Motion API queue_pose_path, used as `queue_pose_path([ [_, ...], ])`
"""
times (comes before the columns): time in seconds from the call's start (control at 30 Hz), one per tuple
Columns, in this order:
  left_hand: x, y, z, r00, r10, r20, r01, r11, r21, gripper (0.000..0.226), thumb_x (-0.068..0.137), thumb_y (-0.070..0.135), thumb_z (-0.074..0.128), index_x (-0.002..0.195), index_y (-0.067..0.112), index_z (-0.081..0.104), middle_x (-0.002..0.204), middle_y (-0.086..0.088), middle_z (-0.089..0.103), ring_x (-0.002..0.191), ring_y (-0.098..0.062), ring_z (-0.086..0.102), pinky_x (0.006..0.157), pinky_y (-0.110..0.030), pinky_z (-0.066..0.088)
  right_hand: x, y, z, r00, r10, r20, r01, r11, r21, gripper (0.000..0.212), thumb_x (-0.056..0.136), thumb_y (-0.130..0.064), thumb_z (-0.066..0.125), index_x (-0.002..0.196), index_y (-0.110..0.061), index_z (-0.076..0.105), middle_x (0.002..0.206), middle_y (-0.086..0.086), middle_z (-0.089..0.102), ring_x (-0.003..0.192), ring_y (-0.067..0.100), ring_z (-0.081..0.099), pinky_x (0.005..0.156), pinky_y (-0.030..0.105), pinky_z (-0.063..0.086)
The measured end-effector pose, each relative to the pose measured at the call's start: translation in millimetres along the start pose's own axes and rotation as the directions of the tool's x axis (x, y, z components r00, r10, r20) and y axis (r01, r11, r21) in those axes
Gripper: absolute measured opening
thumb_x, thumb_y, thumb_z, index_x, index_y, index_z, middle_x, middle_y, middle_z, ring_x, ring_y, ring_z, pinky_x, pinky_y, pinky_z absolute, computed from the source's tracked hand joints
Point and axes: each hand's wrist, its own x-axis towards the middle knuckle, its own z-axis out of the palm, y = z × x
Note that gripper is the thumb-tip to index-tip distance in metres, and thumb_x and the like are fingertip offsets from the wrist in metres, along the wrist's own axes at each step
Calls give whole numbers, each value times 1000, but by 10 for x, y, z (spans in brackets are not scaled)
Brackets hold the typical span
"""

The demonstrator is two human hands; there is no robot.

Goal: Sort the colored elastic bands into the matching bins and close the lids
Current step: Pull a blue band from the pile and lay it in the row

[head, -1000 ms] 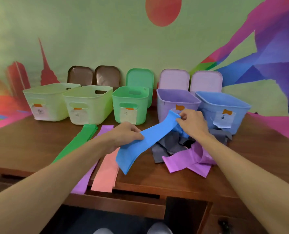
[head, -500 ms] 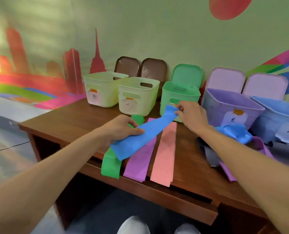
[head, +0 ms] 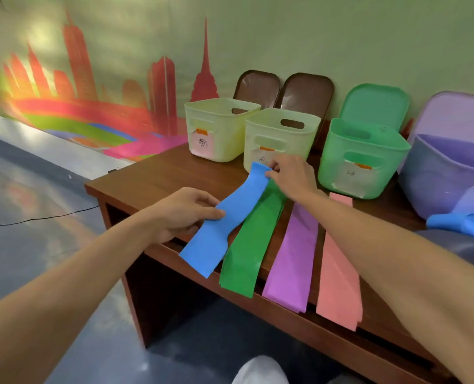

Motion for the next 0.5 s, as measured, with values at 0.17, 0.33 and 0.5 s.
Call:
queue_pose_path([
  [0.17,74,-111,-128,998,-44,-34,44,999,-7,19,82,19,73,97,8,69,97,-18,72,79,-27,58,69,-38,47,123,-95,283,998,-19,60,23,998,-63,16,88,-27,64,95,-13,69,101,6,65,91,26,61,69,29,41],
  [0.33,184,-107,-117,997,0,-83,15,985,175,25,78,21,76,99,8,69,92,-10,73,81,-19,69,68,-32,56,203,-114,411,996,4,87,5,995,-103,15,88,-27,64,89,-13,68,98,7,62,88,27,61,72,33,45],
  [0.5,229,-102,-107,983,124,-138,-35,856,515,35,76,34,78,100,12,66,93,-2,68,81,-18,66,52,-23,51,248,-128,447,997,-16,71,30,979,-201,15,89,-26,62,89,-11,64,102,10,58,84,29,60,73,36,49],
])
